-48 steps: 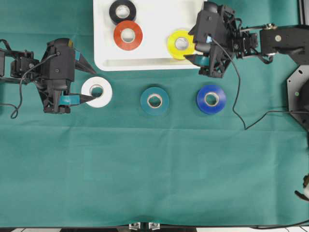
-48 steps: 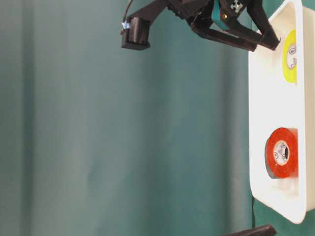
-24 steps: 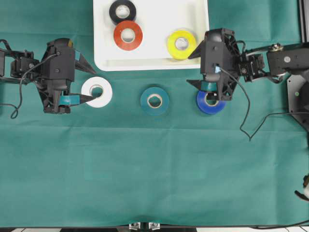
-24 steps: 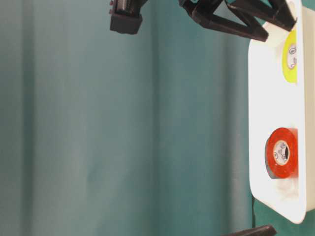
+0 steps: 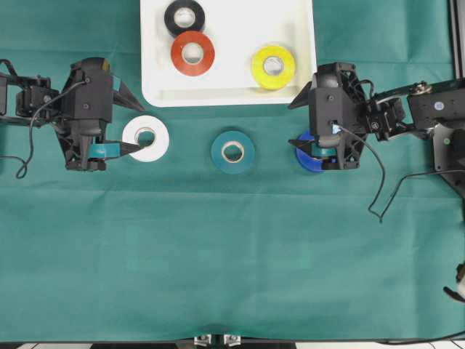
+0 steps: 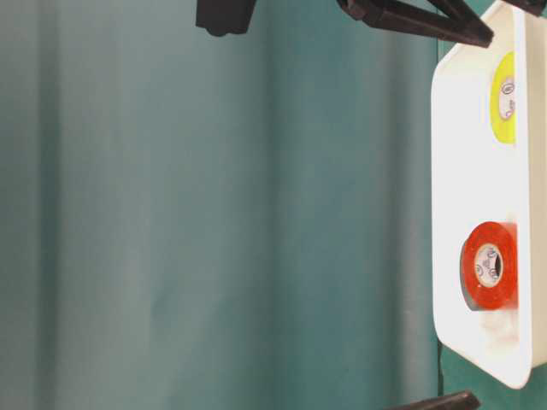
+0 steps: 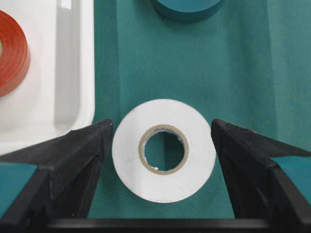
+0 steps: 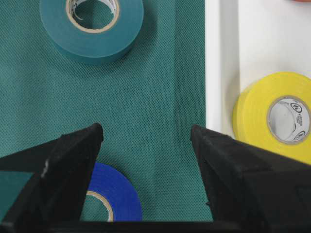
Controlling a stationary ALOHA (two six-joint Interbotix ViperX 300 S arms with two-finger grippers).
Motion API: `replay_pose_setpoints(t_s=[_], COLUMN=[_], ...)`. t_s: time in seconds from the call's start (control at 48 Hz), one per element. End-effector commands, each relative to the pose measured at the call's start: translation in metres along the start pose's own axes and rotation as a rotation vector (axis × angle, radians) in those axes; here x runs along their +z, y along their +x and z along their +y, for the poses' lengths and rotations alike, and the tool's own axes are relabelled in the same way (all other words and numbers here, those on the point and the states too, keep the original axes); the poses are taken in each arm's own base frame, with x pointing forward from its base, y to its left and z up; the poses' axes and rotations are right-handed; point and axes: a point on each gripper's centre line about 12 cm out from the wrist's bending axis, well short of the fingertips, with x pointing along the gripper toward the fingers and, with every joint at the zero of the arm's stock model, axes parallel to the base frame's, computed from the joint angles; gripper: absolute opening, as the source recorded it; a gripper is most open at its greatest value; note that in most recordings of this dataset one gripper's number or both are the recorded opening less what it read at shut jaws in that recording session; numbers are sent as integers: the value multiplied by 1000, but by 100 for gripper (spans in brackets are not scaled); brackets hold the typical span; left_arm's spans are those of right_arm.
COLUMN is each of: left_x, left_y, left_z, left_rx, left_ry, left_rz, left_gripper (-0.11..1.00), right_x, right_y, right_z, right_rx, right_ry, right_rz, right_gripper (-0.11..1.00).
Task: Put the tape alternately from left to right into the white case.
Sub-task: 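Move the right gripper out of the tray over the blue roll, then lower the left gripper into the white roll's hole and grip it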
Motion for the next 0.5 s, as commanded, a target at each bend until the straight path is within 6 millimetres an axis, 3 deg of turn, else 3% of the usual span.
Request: replay_pose_setpoints(t_s=[0.0,0.479], left_x=[-1,-14], left_y=[-2,-1], left_z=[-1,-2], left_rx=[-3,-2], left_ry=[1,-204], left_rz=[-6,34], left_gripper=[88,88], right_x=[8,10], right_y=[-5,-5], right_z=[1,3], right_rx=[9,23], right_ry=[1,-1], right_rz=[-36,-55], right_gripper=[80,80])
